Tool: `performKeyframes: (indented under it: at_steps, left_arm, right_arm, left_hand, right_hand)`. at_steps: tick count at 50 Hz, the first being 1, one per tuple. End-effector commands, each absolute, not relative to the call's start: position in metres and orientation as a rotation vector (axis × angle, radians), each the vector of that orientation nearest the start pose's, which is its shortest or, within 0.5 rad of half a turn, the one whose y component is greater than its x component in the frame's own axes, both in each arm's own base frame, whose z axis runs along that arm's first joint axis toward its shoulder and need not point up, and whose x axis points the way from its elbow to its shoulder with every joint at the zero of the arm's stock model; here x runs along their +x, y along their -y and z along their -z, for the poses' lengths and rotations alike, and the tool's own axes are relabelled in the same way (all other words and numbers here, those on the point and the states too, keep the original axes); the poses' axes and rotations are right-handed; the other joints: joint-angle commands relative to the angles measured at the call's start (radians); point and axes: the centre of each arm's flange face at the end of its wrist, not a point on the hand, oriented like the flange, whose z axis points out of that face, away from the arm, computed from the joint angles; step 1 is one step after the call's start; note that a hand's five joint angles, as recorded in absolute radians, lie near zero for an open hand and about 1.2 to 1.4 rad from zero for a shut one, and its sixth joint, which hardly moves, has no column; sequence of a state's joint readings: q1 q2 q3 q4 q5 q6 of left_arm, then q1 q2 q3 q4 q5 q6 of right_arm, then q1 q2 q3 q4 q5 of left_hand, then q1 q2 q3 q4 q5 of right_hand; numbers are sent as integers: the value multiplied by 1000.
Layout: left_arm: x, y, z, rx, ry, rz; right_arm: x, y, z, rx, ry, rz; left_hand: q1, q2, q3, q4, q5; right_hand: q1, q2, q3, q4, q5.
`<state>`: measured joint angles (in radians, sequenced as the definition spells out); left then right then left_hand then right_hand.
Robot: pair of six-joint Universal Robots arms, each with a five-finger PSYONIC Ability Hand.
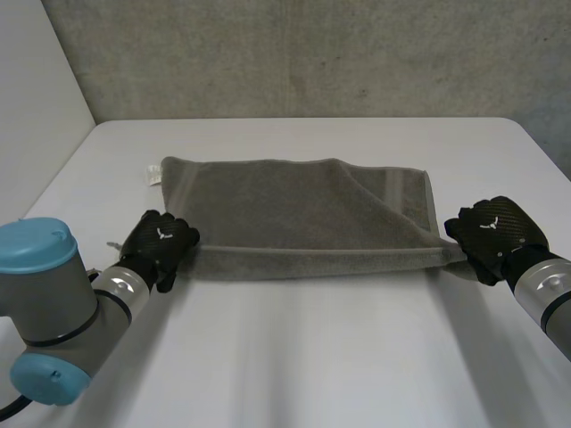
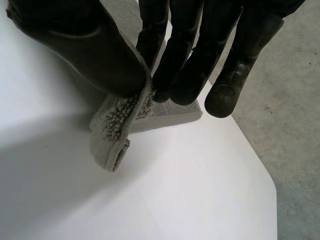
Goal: Fold the towel.
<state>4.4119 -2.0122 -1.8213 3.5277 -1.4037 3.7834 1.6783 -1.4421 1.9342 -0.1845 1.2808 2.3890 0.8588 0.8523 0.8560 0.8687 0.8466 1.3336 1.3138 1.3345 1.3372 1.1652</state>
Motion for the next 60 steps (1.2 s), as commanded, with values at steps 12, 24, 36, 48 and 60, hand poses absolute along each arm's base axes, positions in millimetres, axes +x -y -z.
performKeyframes:
  at_steps: [12,24,36,48,60]
  left_arm:
    - [-207,285,-134,1247,-2193,1643]
    - [-210,283,-128,1276,-2211,1636]
    - [-212,291,-119,1261,-2167,1677]
    - [-211,300,-129,1227,-2125,1735]
    - [-203,286,-284,942,-1751,2222]
  right_arm:
    - [181,263,-181,-1335,-2293,1960]
    - [182,261,-179,-1339,-2289,1952]
    - [183,260,-175,-1342,-2294,1930]
    - [183,263,-183,-1270,-2288,1959]
    - [182,250,-313,-1109,-2060,2313]
  left_hand:
    - [303,309,305,293,140]
    - [262,268,265,252,100]
    - [274,280,276,264,111]
    - [537,544,540,528,375]
    - [537,544,540,528,375]
  right_hand:
    - [63,83,62,59,57]
    - [63,83,62,59,57]
    - [63,83,62,59,57]
    - [63,83,62,59,57]
    - [63,83,62,59,57]
